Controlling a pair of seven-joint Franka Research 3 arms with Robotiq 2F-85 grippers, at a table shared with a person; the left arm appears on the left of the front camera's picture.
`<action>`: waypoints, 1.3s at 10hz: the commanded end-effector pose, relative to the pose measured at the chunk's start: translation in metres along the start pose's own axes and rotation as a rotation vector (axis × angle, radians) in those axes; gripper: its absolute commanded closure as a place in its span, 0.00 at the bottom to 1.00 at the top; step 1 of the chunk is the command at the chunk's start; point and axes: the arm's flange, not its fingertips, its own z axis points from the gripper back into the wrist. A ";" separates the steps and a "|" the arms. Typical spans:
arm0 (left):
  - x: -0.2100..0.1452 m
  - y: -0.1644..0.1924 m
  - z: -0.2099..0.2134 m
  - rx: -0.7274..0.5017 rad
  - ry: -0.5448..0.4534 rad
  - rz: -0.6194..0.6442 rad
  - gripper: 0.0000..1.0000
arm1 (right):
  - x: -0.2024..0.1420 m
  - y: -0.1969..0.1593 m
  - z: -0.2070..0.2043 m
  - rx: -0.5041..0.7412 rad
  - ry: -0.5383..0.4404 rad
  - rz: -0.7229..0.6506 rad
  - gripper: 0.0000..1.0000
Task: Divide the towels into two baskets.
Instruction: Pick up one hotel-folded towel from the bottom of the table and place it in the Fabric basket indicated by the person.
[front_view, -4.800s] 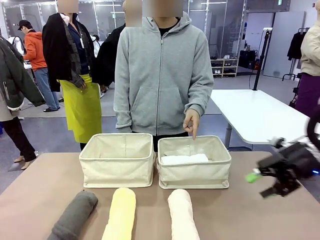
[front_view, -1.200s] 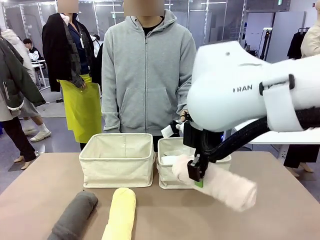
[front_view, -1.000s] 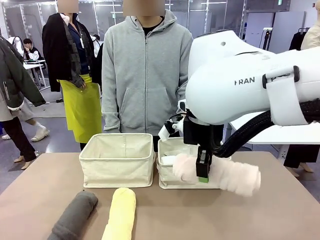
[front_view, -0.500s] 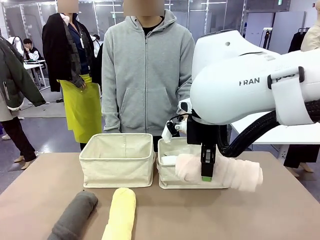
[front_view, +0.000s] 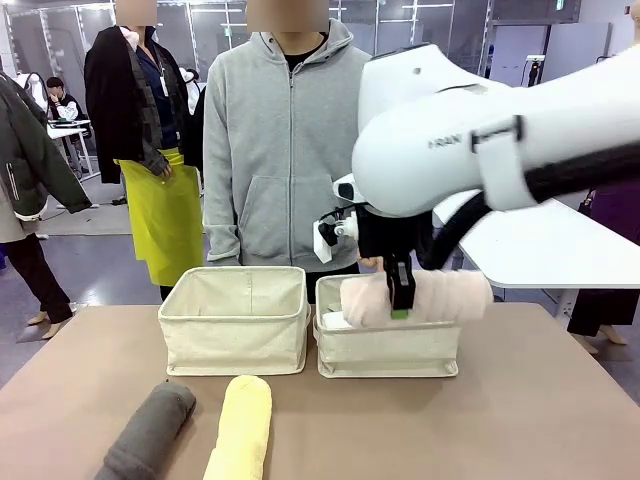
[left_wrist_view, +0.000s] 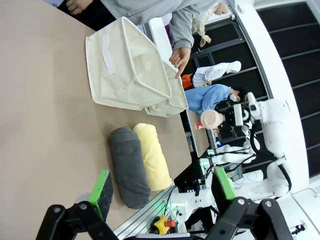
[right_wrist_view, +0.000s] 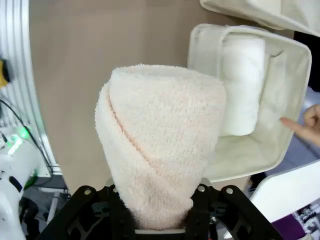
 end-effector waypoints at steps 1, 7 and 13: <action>0.001 -0.001 0.003 -0.017 -0.012 -0.003 0.00 | 0.008 -0.054 0.000 -0.006 0.017 0.081 0.63; 0.001 -0.001 0.003 -0.017 -0.012 -0.003 0.00 | 0.019 -0.135 -0.082 0.034 -0.011 0.185 0.63; 0.001 -0.001 0.003 -0.017 -0.012 -0.003 0.00 | 0.021 -0.139 -0.130 0.085 -0.007 0.142 0.00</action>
